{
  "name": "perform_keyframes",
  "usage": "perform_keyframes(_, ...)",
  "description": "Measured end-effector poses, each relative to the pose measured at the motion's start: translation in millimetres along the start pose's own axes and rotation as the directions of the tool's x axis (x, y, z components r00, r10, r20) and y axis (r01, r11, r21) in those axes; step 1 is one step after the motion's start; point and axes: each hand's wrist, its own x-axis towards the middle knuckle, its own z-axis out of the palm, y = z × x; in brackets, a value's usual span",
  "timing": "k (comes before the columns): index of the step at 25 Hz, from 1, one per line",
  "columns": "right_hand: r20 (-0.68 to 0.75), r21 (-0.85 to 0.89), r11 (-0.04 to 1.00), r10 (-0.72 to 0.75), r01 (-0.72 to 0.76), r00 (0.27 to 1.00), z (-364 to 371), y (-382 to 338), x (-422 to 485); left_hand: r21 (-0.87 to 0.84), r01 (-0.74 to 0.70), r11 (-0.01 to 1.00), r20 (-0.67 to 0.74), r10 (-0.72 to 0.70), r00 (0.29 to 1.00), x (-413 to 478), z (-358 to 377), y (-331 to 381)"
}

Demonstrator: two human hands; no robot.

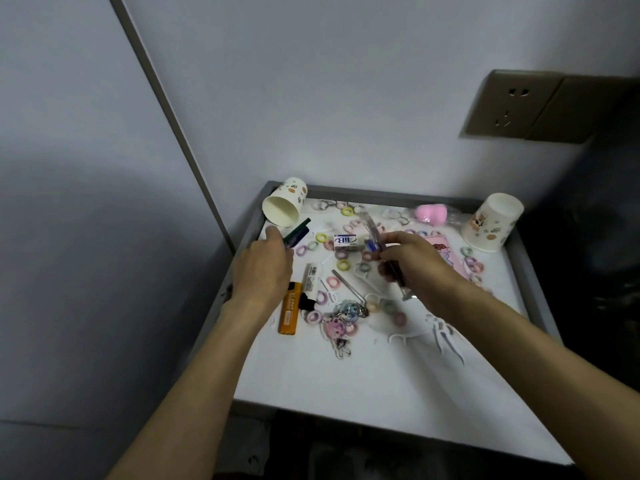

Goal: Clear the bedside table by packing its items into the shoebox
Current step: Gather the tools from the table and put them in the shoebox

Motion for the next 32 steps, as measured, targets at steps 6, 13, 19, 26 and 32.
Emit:
perform_keyframes(6,0.048,0.247,0.962,0.11,-0.118,0.993,-41.3,-37.0,-47.5,-0.565,0.038,0.824,0.173,0.073,0.982,-17.5,-43.1,50.6)
perform_keyframes(13,-0.124,0.62,0.781,0.01,0.07,0.992,-110.5,-57.4,-110.6,-0.796,0.045,0.604,0.211,0.208,0.955,-72.1,-78.3,164.0)
perform_keyframes(19,-0.202,0.646,0.762,0.102,0.054,0.974,-82.8,-6.5,-59.1,-0.76,0.334,0.558,0.445,0.073,0.892,-89.1,-39.2,147.5)
perform_keyframes(26,-0.285,-0.009,0.999,-0.044,0.043,0.958,-107.1,-0.4,-57.3,-0.75,0.37,0.548,0.483,0.071,0.873,-71.8,-22.6,146.8)
perform_keyframes(32,-0.306,-0.217,0.948,-0.294,0.235,0.905,-193.3,-62.5,-159.6,-0.871,0.244,0.426,0.41,0.359,0.838,-99.9,-61.1,239.9)
